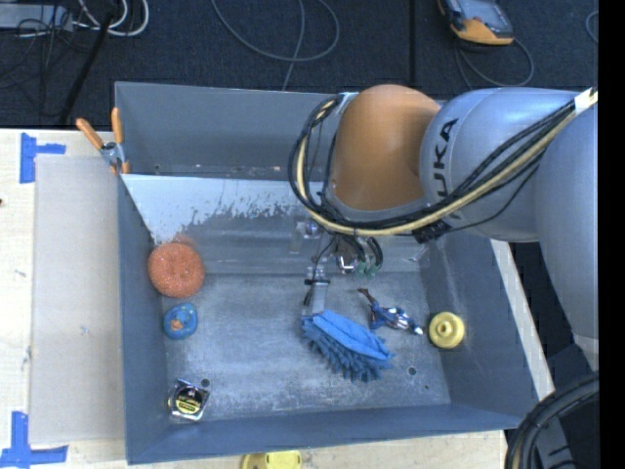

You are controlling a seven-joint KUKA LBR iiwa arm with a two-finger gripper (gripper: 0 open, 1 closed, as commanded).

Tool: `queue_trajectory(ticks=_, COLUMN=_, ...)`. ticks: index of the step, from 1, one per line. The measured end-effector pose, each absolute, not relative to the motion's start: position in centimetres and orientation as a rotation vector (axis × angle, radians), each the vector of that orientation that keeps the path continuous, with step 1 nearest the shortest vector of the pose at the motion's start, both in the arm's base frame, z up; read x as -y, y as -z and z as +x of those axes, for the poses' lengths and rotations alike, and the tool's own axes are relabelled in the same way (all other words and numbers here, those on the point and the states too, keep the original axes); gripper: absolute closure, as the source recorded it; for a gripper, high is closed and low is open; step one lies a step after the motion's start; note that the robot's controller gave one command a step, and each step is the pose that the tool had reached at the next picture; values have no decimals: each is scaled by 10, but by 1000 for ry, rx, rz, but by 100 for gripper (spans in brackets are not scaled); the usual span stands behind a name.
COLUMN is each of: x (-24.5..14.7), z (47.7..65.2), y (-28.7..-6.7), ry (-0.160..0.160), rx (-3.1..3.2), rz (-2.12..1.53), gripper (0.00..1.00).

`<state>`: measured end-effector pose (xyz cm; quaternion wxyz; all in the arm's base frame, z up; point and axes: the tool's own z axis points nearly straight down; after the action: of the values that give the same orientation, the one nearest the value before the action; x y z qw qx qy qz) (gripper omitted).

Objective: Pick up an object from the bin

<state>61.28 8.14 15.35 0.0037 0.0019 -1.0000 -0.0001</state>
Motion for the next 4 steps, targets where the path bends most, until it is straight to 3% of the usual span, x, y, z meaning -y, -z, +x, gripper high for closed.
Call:
queue_trajectory(ticks=1, x=-81, z=614, y=-159, ry=1, rx=3141, rz=4, gripper=0)
queue_trajectory(ticks=2, x=-47, z=573, y=-106, ry=1, rx=3145, rz=78, gripper=0)
queue_trajectory(ticks=3, x=-29, z=555, y=-74, ry=-1, rx=3130, rz=60, gripper=0)
queue_trajectory(ticks=4, x=-9, z=532, y=-71, ry=1, rx=3139, rz=0, gripper=100)
